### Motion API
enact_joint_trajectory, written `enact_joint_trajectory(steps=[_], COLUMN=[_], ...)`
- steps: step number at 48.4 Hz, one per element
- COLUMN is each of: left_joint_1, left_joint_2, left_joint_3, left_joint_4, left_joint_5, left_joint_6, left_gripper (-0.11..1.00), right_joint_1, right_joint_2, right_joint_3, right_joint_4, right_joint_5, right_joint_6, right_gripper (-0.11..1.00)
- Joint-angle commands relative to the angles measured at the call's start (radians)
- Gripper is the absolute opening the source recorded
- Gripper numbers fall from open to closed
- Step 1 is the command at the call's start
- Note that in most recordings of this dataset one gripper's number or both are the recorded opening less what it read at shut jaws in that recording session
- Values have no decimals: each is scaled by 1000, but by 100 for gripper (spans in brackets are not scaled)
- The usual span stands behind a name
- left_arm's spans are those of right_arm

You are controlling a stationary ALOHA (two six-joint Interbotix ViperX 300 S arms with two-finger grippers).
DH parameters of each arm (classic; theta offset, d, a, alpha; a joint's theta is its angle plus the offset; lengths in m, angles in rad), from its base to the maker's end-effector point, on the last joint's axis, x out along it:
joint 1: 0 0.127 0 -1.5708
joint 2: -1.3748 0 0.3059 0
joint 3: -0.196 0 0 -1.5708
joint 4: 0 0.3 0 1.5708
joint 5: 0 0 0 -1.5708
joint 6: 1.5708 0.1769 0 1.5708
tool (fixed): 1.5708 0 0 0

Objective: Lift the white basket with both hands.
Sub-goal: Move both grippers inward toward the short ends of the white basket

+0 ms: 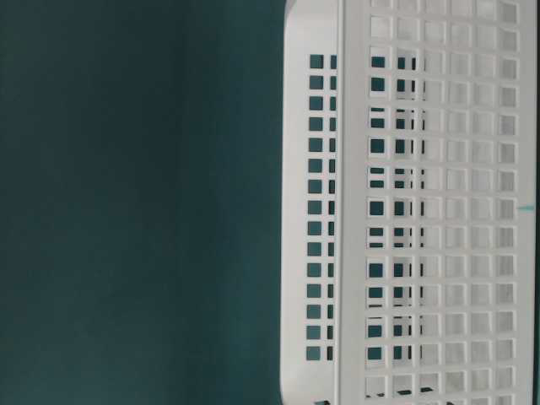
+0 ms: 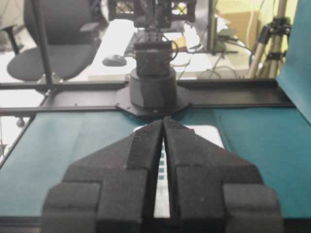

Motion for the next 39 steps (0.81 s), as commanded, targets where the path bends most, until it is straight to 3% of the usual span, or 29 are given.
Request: enact_joint_trajectory(steps=[1,4,7,14,23,29,33,39], left_joint_1=[-11,-9,-14,-23,-23,-23,-21,-20], left_joint_2=[58,78,103,137,161,178,187,199], left_joint_3=[-43,-63,-78,-126,-195,-272,-311,-353], left_joint_4=[11,11,11,12,12,12,15,15], left_joint_5=[17,40,63,89,167,310,423,534], left_joint_6=[-69,-130,-198,-357,-551,-756,-874,-1011], left_gripper=[14,12,3,-5,-5,-5,-5,-5], right_joint_1=[8,20,21,17,-49,-117,-140,-153], right_joint_2=[6,8,12,35,117,186,245,330], right_joint_3=[-14,-28,-38,-80,-192,-264,-314,-357], right_joint_4=[12,64,123,225,353,443,430,410], right_joint_5=[-6,8,38,158,336,523,584,650], right_joint_6=[12,31,67,167,373,577,704,784], right_gripper=[14,10,3,1,1,1,1,1])
